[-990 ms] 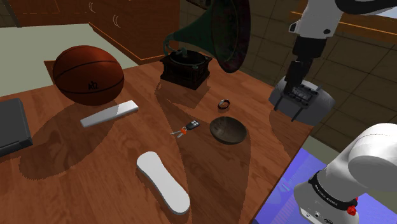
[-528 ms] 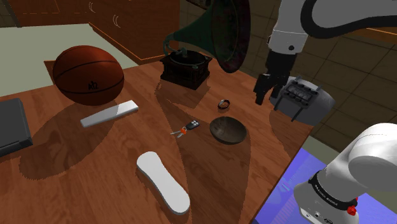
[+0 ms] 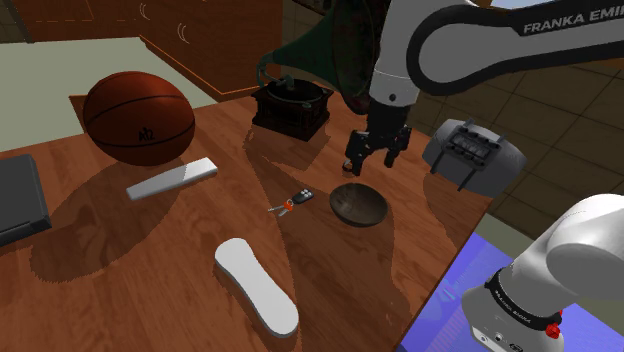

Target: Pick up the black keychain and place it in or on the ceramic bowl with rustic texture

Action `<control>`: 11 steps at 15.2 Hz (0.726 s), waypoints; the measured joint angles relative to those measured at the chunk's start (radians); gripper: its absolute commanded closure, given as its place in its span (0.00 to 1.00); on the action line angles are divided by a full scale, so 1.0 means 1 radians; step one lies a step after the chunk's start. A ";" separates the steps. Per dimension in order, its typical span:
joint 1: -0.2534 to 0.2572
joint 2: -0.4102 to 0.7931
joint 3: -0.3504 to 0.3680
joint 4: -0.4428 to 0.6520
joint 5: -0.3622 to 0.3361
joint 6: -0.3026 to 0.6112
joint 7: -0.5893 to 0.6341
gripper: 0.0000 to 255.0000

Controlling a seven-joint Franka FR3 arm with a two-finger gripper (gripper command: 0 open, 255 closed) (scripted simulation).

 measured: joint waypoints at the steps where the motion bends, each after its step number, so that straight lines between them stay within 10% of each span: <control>1: -0.003 0.035 0.025 0.012 -0.002 0.030 0.042 0.00; 11: -0.037 0.450 0.173 0.246 -0.214 0.225 0.481 0.00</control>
